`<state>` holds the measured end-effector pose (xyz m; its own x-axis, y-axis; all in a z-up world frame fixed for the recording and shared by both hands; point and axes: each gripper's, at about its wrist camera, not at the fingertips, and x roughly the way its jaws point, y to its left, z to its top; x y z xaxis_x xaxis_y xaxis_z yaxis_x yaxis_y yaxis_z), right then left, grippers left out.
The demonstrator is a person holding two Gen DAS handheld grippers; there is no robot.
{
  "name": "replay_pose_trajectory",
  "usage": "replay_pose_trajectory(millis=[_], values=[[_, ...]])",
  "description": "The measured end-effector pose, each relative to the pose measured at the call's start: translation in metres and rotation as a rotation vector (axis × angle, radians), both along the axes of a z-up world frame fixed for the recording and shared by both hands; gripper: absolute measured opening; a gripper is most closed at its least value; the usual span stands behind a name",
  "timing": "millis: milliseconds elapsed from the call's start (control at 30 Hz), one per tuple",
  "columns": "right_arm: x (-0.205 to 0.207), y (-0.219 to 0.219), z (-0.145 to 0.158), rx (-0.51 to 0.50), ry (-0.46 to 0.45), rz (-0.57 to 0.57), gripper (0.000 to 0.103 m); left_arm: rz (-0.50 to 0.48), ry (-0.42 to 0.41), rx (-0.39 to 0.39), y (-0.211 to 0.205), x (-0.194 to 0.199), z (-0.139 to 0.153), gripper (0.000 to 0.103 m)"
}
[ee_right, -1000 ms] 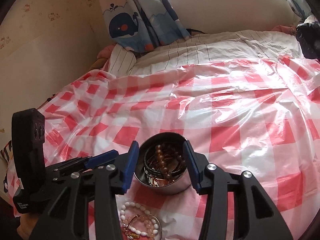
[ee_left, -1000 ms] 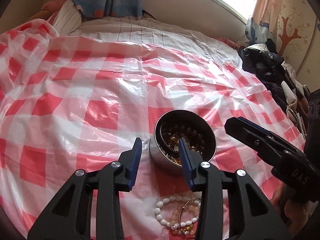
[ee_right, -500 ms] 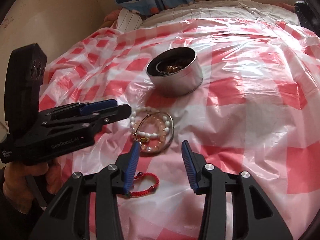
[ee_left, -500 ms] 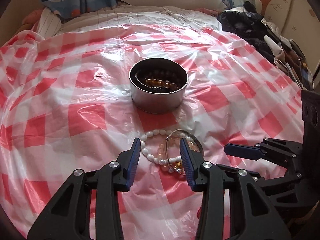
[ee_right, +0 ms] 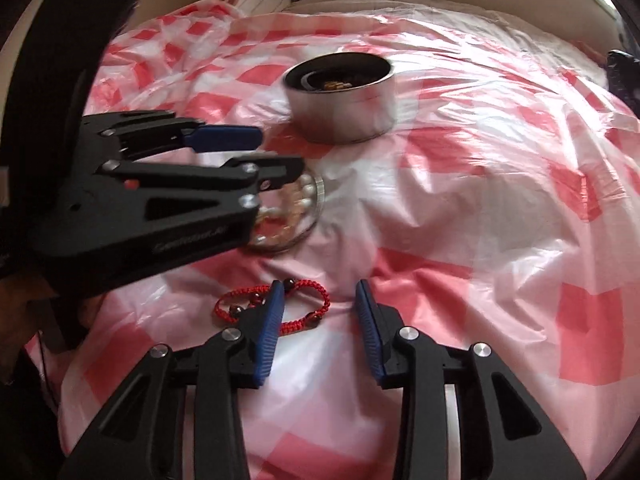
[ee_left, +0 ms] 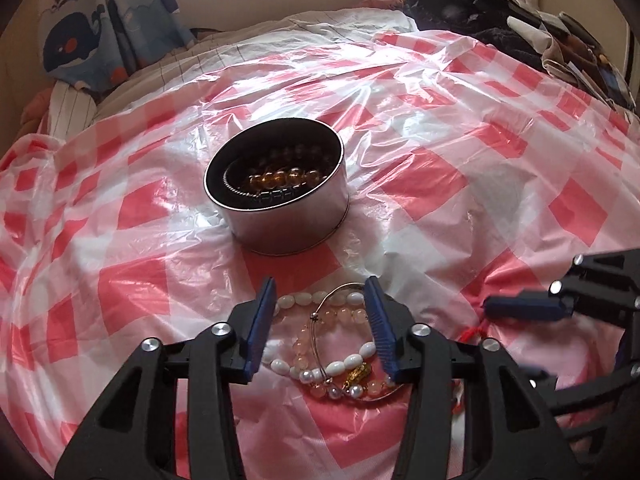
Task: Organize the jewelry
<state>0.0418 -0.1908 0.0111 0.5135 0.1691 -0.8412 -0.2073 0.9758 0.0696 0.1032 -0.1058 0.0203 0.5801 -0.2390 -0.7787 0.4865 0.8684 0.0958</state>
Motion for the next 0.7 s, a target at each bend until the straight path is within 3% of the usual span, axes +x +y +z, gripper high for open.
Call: replay_pose_trajectory(millis=[133,300,400,467,533,600,700], values=[[0.005,-0.018,0.001,0.047,-0.003,-0.056,0.038,-0.006,0.029,0.02,-0.003,0.003,-0.009,0.056],[0.004,-0.009,-0.002,0.053,0.018,-0.005,0.04,0.062,0.083,0.04,0.015,0.006,-0.012,0.014],[0.004,-0.007,-0.002,0.065,0.024,0.017,0.04,0.079,0.103,0.024,0.029,-0.002,-0.006,0.007],[0.004,-0.004,-0.002,0.079,0.026,0.037,0.031,0.079,0.121,-0.024,0.038,-0.005,0.0,0.006],[0.004,-0.001,-0.002,0.095,0.025,0.049,0.012,0.089,0.136,-0.088,0.048,-0.008,0.007,0.006],[0.004,-0.001,0.0,0.124,0.016,0.052,0.006,0.1,0.146,-0.132,0.057,-0.012,0.011,0.006],[0.002,-0.004,0.006,0.176,-0.005,0.048,0.005,0.114,0.15,-0.164,0.065,-0.017,0.013,0.006]])
